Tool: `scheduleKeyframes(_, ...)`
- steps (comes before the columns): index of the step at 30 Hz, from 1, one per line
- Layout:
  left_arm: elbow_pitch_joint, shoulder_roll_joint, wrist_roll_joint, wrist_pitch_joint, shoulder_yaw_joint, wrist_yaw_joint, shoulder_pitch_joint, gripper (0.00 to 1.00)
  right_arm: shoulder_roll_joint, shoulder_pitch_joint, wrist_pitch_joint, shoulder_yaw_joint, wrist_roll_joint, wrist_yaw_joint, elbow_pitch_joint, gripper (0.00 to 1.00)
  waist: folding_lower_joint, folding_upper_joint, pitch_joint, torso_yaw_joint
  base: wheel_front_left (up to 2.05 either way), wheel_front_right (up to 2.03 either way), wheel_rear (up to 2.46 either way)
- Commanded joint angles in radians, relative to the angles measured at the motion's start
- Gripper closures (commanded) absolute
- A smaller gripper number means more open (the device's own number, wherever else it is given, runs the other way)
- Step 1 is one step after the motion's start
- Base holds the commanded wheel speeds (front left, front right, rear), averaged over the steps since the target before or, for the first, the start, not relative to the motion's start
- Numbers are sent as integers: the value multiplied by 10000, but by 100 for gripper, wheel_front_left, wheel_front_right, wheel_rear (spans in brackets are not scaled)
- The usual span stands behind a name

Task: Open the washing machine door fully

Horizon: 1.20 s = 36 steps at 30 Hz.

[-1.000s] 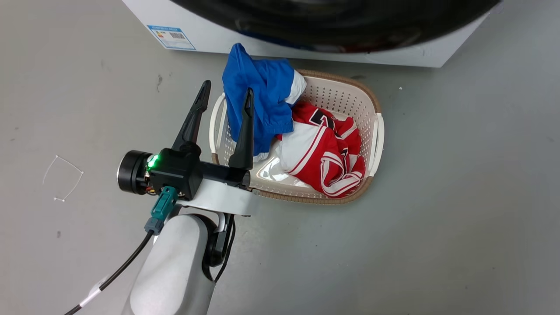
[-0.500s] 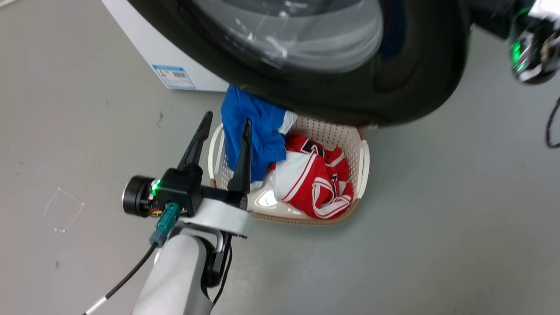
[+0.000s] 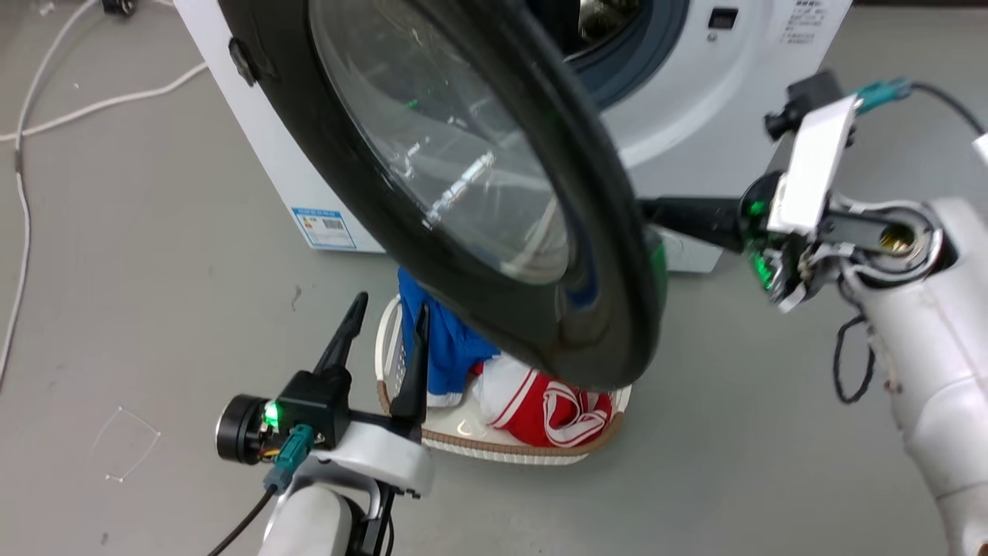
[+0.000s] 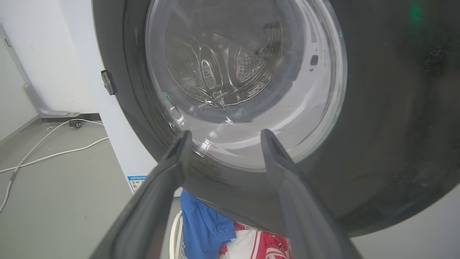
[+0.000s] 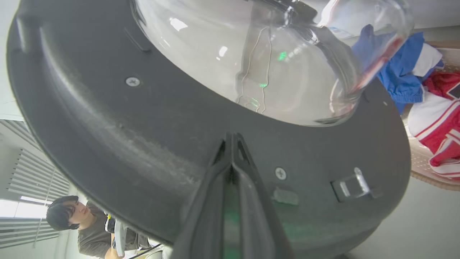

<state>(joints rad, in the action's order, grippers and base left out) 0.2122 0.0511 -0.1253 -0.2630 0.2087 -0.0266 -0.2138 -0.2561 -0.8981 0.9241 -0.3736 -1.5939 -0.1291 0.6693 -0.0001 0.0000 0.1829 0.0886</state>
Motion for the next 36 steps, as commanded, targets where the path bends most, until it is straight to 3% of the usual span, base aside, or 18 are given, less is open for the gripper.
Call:
scheduleKeyframes(1, 22, -8, 57, -27, -25, -43, 100, 0, 93, 171, 8, -48, -88, -29, -88, 100, 1, 0, -206, 34, 0, 0, 0)
scheduleKeyframes(10, 137, -8, -211, -27, 263, -66, 593, 0, 492, 1456, -99, -218, -284, -29, -867, 100, 1, 0, -699, 180, 0, 0, 0)
scheduleKeyframes(17, 120, -8, -343, -25, 390, -3, 620, 0, 598, 2056, -952, 110, -327, -27, -1180, 100, 1, 0, -746, 158, 0, 0, 0)
scheduleKeyframes(24, 205, -6, -465, -25, 473, 92, 625, 0, 580, 3194, -3383, 1455, -297, -27, -2134, 100, 1, 0, -885, 65, 0, 0, 0)
scheduleKeyframes(32, 174, -8, -495, -25, 208, 159, 699, 0, 322, 5725, -5759, 3195, -180, -27, -4830, 100, 1, 0, -995, -195, 0, 0, 0)
scheduleKeyframes(36, 93, -9, -410, -25, -107, 201, 854, 0, 310, 7048, -6619, 3500, 432, -29, -6023, 100, 1, 0, -992, -506, 0, 0, 0)
